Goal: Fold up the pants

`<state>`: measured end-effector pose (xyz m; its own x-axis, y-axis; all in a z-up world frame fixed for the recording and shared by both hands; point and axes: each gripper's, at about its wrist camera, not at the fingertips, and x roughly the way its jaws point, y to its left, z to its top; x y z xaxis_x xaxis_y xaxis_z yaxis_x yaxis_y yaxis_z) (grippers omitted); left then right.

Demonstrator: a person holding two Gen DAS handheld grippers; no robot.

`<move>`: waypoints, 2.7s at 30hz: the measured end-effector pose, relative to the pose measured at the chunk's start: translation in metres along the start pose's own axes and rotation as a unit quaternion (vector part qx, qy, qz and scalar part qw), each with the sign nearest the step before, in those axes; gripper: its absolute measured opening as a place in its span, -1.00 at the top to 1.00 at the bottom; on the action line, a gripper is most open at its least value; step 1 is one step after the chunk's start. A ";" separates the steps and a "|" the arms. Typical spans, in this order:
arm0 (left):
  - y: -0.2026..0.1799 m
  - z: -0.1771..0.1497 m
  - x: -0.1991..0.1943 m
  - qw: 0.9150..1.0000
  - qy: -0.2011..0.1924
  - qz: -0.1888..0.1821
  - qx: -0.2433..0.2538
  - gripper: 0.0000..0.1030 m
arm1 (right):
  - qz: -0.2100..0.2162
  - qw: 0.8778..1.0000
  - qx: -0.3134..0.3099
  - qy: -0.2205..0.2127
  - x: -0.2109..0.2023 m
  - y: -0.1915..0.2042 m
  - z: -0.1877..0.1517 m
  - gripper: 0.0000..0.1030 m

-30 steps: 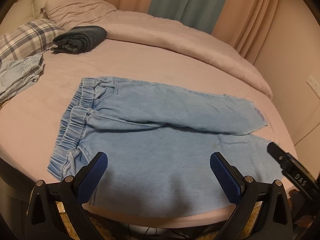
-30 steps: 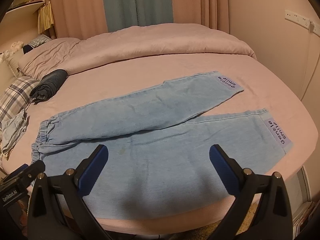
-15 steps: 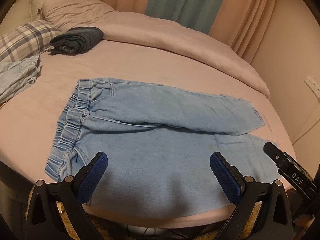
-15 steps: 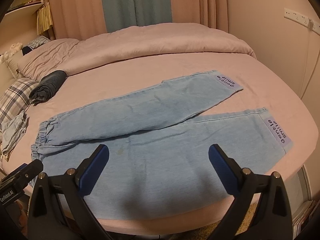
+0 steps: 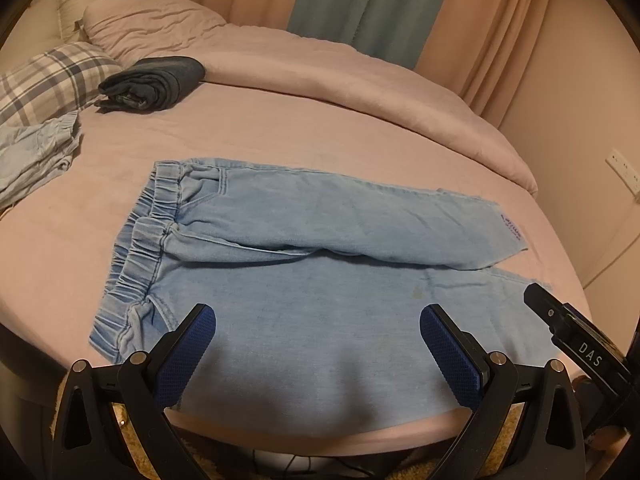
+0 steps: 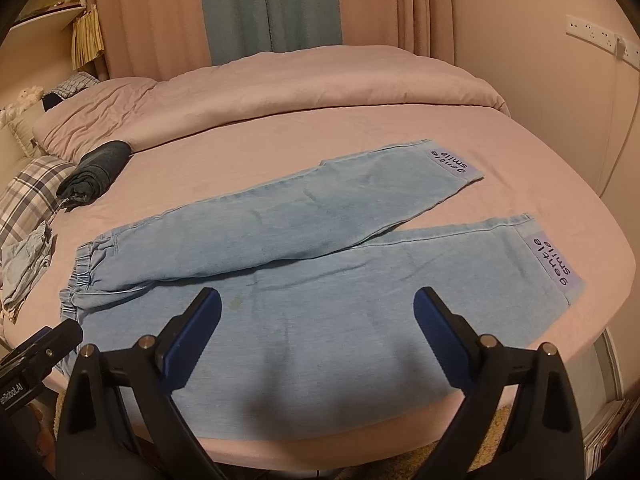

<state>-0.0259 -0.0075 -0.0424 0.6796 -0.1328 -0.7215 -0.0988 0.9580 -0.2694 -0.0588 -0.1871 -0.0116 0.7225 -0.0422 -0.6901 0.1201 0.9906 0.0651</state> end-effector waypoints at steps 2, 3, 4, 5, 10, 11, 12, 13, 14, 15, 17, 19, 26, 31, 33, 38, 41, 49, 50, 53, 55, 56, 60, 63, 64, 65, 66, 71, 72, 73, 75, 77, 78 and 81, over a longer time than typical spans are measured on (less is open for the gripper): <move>0.000 -0.001 -0.001 1.000 -0.001 -0.001 -0.001 -0.98 | 0.000 1.000 0.000 0.000 0.000 0.000 0.000 -0.88; 0.000 0.000 -0.001 1.000 -0.001 -0.001 0.000 -0.98 | 0.000 1.000 0.000 0.001 0.000 0.000 0.000 -0.88; 0.000 0.000 -0.001 1.000 -0.001 -0.001 0.000 -0.98 | -0.001 1.000 0.000 0.004 0.000 -0.001 0.000 -0.87; 0.001 0.000 -0.002 1.000 -0.002 -0.001 -0.001 -0.98 | -0.001 1.000 -0.001 0.004 0.000 -0.001 0.000 -0.87; 0.002 0.000 -0.003 1.000 -0.003 -0.002 -0.002 -0.98 | -0.004 1.000 -0.003 0.012 0.000 -0.001 0.000 -0.86; 0.002 -0.001 -0.003 1.000 -0.002 -0.002 -0.002 -0.98 | -0.004 1.000 -0.003 0.012 0.000 -0.001 0.000 -0.86; 0.002 0.000 -0.003 1.000 -0.002 -0.002 -0.001 -0.98 | -0.004 1.000 -0.003 0.014 0.000 -0.001 0.000 -0.86; 0.002 0.000 -0.003 1.000 -0.002 -0.001 -0.001 -0.98 | -0.005 1.000 -0.003 0.023 0.001 0.000 0.000 -0.86; 0.002 0.000 -0.003 1.000 -0.001 -0.001 0.000 -0.98 | -0.005 1.000 -0.004 0.020 0.000 0.000 0.000 -0.86; 0.002 0.000 -0.003 1.000 -0.001 -0.001 0.000 -0.98 | -0.005 1.000 -0.004 0.019 0.000 0.000 0.000 -0.86; 0.002 0.000 -0.004 1.000 -0.001 -0.001 0.000 -0.98 | -0.003 1.000 -0.002 0.015 0.000 0.000 -0.001 -0.85; 0.002 0.000 -0.004 1.000 -0.001 0.000 0.000 -0.98 | -0.002 1.000 -0.001 0.012 -0.001 -0.002 0.000 -0.85; 0.004 0.000 -0.001 1.000 0.004 0.002 -0.003 -0.98 | -0.001 1.000 0.003 0.012 0.001 0.000 0.000 -0.82; 0.004 0.000 0.000 1.000 0.004 0.003 -0.002 -0.97 | 0.000 1.000 0.004 0.013 0.002 -0.001 0.000 -0.81; 0.004 0.000 0.000 1.000 0.005 0.003 -0.002 -0.97 | 0.002 1.000 0.004 0.009 0.002 -0.001 0.000 -0.81; 0.004 0.000 0.001 1.000 0.007 0.004 -0.003 -0.97 | 0.000 1.000 0.007 0.007 0.003 -0.002 0.000 -0.81; 0.004 0.000 0.001 1.000 0.007 0.005 -0.003 -0.97 | -0.001 1.000 0.008 0.010 0.002 -0.001 -0.001 -0.81; 0.006 -0.001 0.002 1.000 0.009 0.008 -0.005 -0.97 | -0.006 1.000 0.009 0.009 0.002 -0.005 -0.001 -0.81; 0.007 -0.001 0.003 1.000 0.010 0.009 -0.005 -0.97 | -0.006 1.000 0.010 0.009 0.001 -0.005 -0.001 -0.81; 0.007 -0.002 0.004 1.000 0.013 0.011 -0.003 -0.97 | -0.008 1.000 0.011 0.010 0.001 -0.007 -0.001 -0.81; 0.009 -0.002 0.005 1.000 0.017 0.013 -0.007 -0.97 | -0.011 1.000 0.011 0.014 0.001 -0.008 -0.001 -0.81; 0.010 -0.002 0.006 1.000 0.018 0.013 -0.008 -0.97 | -0.012 1.000 0.012 0.015 0.001 -0.009 -0.001 -0.81; 0.013 -0.002 0.006 1.000 0.019 0.015 -0.011 -0.97 | -0.016 1.000 0.014 0.015 0.001 -0.012 -0.001 -0.81; 0.021 0.000 0.005 1.000 0.017 0.017 -0.019 -0.97 | -0.020 0.999 0.016 0.020 0.002 -0.015 -0.002 -0.81; 0.028 0.001 0.004 0.999 0.016 0.025 -0.024 -0.97 | -0.022 0.999 0.017 0.019 0.002 -0.018 -0.002 -0.81; 0.034 0.002 0.005 0.999 0.016 0.036 -0.030 -0.97 | -0.026 0.999 0.019 0.020 0.002 -0.021 -0.002 -0.81; 0.040 0.002 0.004 0.998 0.017 0.046 -0.036 -0.97 | -0.031 0.999 0.022 0.021 0.003 -0.025 -0.002 -0.81; 0.082 -0.002 0.005 0.992 0.030 0.091 -0.083 -0.97 | -0.071 0.995 0.062 0.032 0.009 -0.062 -0.004 -0.81; 0.091 -0.004 0.005 0.990 0.034 0.102 -0.093 -0.97 | -0.081 0.993 0.072 0.036 0.011 -0.070 -0.005 -0.81; 0.098 -0.007 0.006 0.988 0.037 0.113 -0.098 -0.97 | -0.094 0.992 0.081 0.038 0.013 -0.080 -0.006 -0.81; 0.109 -0.013 0.009 0.984 0.050 0.134 -0.103 -0.97 | -0.120 0.987 0.097 0.042 0.016 -0.097 -0.009 -0.81; 0.116 -0.018 0.014 0.982 0.063 0.144 -0.109 -0.97 | -0.138 0.982 0.118 0.046 0.020 -0.114 -0.013 -0.80; 0.119 -0.022 0.018 0.981 0.072 0.141 -0.114 -0.97 | -0.147 0.980 0.127 0.048 0.021 -0.122 -0.014 -0.80; 0.123 -0.029 0.034 0.982 0.097 0.098 -0.128 -0.97 | -0.167 0.974 0.143 0.056 0.022 -0.139 -0.019 -0.80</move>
<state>-0.0360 0.0986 -0.1181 0.4799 -0.0225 -0.8771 -0.4109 0.8775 -0.2473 -0.0723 -0.3233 -0.0493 0.5339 -0.3264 -0.7800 0.5321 0.8466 0.0100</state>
